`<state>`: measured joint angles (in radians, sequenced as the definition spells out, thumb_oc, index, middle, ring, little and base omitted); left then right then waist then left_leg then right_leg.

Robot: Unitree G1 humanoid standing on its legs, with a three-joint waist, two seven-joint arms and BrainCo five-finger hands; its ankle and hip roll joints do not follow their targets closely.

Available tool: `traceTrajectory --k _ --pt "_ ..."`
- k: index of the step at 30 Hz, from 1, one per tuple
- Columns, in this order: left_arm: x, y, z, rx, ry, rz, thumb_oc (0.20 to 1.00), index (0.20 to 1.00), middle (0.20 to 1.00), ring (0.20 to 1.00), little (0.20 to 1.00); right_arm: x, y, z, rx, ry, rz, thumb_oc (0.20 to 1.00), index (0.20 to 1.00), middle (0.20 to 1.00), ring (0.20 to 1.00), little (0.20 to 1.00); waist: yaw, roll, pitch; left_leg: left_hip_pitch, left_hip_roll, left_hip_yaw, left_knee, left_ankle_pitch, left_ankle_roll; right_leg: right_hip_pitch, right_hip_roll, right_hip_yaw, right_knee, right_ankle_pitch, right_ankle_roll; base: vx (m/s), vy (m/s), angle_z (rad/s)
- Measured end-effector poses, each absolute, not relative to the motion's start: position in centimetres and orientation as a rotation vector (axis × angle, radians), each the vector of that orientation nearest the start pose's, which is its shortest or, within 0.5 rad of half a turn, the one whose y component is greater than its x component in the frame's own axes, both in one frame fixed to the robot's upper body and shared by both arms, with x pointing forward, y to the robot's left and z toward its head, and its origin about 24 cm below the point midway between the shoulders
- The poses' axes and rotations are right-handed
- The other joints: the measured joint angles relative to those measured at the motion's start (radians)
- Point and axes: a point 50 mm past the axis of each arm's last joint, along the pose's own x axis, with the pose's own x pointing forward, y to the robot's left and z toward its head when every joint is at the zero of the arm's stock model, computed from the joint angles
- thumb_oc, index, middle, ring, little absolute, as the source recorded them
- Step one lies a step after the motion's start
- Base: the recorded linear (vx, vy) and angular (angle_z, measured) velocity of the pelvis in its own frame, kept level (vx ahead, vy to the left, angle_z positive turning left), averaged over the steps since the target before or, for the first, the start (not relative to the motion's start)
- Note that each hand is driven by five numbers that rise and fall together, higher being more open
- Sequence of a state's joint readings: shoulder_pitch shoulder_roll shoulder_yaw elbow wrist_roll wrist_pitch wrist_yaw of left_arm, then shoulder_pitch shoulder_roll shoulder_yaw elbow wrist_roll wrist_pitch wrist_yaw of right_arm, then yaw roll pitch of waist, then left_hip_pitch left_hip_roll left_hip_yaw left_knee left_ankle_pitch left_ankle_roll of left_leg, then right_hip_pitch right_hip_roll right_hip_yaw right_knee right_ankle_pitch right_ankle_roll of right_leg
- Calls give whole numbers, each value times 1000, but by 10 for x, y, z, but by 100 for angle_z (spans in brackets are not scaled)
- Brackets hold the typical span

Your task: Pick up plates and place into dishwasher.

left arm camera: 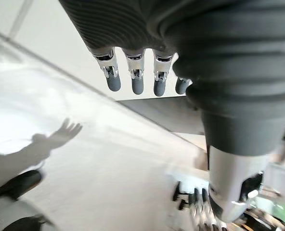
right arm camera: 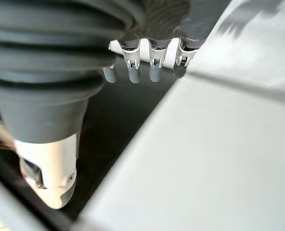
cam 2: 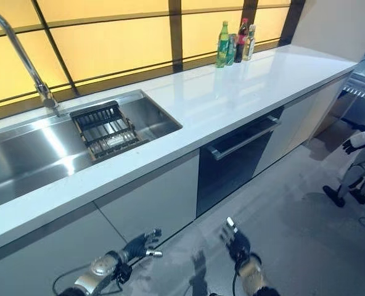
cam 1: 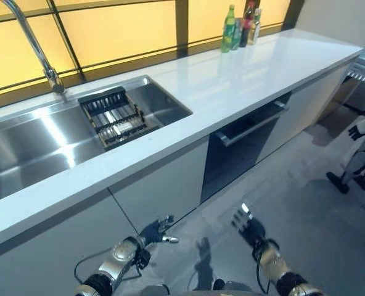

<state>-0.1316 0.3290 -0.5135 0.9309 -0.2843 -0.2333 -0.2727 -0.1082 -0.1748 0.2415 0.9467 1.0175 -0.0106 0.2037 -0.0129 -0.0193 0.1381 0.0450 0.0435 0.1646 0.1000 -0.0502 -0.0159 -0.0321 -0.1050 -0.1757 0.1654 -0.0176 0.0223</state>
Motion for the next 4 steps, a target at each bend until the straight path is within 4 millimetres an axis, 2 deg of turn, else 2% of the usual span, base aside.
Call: traceTrajectory --k 4 --pt "159 183 -135 107 835 -354 1000 1000 1000 1000 1000 137 -158 -147 629 1004 -23 1000 1000 1000 1000 1000 -4 1 -80 58 -6 5 -137 58 2 43 16 1 -103 40 6 52 35 -5"
